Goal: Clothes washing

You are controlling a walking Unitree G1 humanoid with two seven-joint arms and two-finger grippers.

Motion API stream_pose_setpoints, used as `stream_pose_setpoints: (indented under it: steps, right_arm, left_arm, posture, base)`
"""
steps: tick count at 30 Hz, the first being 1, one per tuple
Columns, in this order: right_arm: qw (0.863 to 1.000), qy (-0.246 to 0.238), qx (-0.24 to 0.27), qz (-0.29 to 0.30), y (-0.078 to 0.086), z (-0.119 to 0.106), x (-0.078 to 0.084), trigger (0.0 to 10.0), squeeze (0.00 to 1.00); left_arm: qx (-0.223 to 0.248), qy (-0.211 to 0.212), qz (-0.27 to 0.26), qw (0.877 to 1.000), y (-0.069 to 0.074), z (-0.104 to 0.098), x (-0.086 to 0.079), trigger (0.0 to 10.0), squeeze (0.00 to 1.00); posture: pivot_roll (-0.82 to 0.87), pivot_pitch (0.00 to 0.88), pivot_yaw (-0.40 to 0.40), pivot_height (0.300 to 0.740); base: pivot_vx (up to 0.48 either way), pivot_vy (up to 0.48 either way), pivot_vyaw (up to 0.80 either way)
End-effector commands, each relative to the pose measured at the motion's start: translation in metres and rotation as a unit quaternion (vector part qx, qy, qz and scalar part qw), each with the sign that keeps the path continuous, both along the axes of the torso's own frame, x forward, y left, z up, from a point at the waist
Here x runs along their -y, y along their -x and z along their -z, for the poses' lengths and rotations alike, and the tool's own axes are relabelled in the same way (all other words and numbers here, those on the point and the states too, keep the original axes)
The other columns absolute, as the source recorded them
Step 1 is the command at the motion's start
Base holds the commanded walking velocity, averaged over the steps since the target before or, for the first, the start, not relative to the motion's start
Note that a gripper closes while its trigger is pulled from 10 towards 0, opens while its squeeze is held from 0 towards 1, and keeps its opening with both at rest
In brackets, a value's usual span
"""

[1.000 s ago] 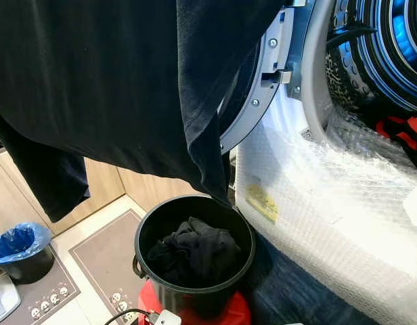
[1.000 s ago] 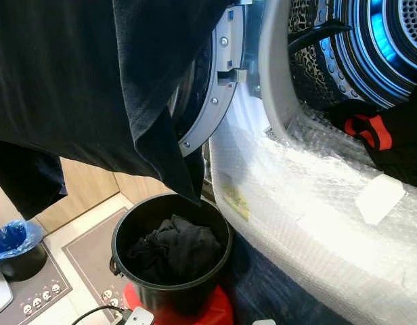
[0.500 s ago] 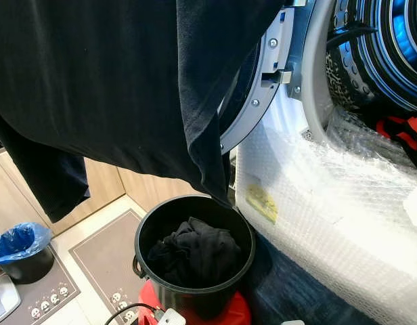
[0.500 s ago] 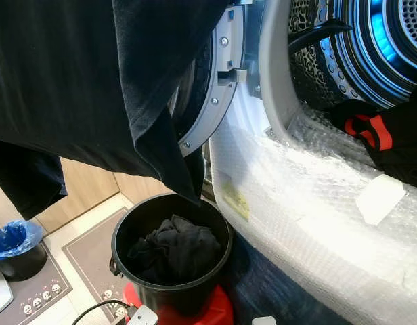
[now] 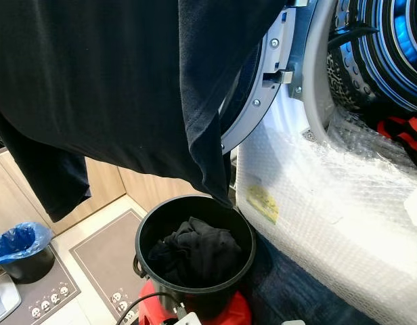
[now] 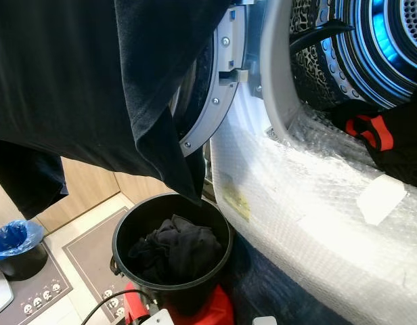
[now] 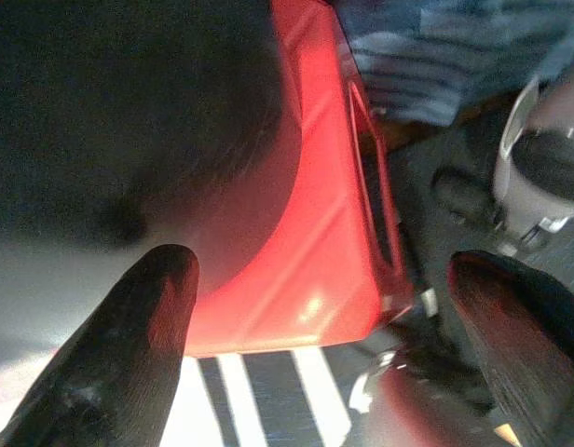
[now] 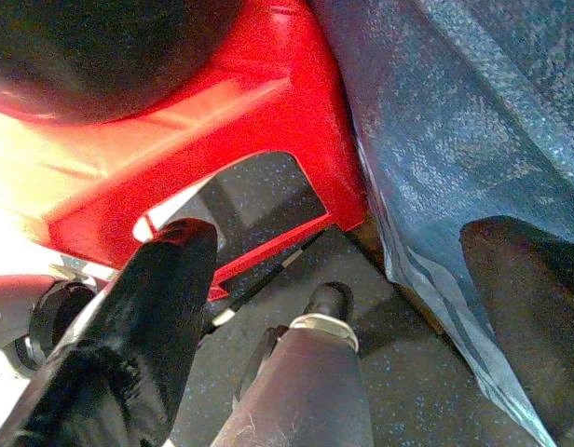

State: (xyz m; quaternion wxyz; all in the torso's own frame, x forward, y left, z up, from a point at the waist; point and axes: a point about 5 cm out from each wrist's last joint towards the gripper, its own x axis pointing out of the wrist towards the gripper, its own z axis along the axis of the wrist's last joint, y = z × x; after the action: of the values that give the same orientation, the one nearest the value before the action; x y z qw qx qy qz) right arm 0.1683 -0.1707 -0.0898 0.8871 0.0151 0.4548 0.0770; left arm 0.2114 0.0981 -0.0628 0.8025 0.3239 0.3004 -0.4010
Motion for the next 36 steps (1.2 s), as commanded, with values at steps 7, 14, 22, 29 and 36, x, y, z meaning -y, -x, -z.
stream_pose_setpoints:
  steps: [7,14,22,29,36]
  right_arm:
    - [1.000,-0.005,0.002,0.004,0.000,0.000,-0.002,10.0,0.00]
    - [1.000,-0.009,0.002,0.009,0.001,0.001,-0.003,10.0,0.00]
    - [1.000,-0.012,0.003,0.021,0.002,0.001,-0.002,10.0,0.00]
    - [1.000,-0.012,0.002,0.018,0.003,0.001,-0.002,10.0,0.00]
    - [1.000,-0.011,-0.003,0.019,0.008,0.003,-0.001,10.0,0.00]
  left_arm:
    - [0.023,-0.059,0.103,0.993,-0.003,-0.002,0.002,10.0,0.00]
    - [0.015,-0.047,0.137,0.989,0.000,-0.003,0.013,10.0,0.00]
    - [-0.032,0.022,0.082,0.996,0.003,-0.004,0.024,10.0,0.00]
    - [-0.030,0.039,0.091,0.995,-0.002,-0.009,0.033,10.0,0.00]
    - [-0.039,0.099,0.091,0.990,-0.010,-0.021,0.048,10.0,0.00]
  posture:
    - [-0.08,0.000,0.033,0.740]
    - [-0.09,0.000,0.045,0.740]
    - [-0.10,0.000,0.051,0.740]
    - [-0.09,0.000,0.049,0.740]
    - [-0.12,0.000,0.064,0.740]
  base:
    - [0.000,0.000,0.00]
    - [0.000,0.000,0.00]
    - [0.000,0.000,0.00]
    - [0.000,0.000,0.00]
    - [0.000,0.000,0.00]
